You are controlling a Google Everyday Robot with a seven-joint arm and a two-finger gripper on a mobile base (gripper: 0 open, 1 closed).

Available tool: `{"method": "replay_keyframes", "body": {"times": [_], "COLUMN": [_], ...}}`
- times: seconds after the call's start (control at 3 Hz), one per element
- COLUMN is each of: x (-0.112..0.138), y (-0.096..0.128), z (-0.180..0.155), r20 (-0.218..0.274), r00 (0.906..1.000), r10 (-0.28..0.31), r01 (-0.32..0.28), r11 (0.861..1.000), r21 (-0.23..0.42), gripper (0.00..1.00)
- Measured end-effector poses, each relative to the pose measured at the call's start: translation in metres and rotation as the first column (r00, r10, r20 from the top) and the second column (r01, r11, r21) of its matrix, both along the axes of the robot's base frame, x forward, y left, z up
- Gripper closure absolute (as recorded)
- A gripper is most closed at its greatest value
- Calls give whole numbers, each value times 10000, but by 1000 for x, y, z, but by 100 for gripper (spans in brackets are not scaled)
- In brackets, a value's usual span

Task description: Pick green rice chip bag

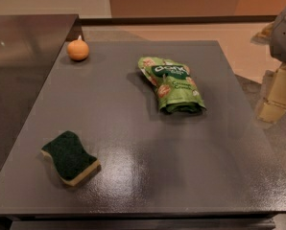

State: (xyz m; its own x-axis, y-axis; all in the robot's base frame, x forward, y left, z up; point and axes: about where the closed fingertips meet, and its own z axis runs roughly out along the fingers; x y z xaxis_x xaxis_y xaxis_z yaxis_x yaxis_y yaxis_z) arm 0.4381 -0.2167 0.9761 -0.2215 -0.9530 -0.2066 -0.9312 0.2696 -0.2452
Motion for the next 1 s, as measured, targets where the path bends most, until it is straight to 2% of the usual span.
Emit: {"method": "replay_keyframes", "body": {"times": [0.33, 0.67, 1.0], "x": [0, 10, 32], "y": [0, 14, 39], "z": [0, -5, -21], "r20": [2, -113, -233], "r00": [10000, 9994, 9953], "r10": [-1, -323, -936], "r01": [1, 326, 947], "r11": [10000, 9992, 9942], "r21": [1, 252, 515], "gripper": [0, 0, 0]}}
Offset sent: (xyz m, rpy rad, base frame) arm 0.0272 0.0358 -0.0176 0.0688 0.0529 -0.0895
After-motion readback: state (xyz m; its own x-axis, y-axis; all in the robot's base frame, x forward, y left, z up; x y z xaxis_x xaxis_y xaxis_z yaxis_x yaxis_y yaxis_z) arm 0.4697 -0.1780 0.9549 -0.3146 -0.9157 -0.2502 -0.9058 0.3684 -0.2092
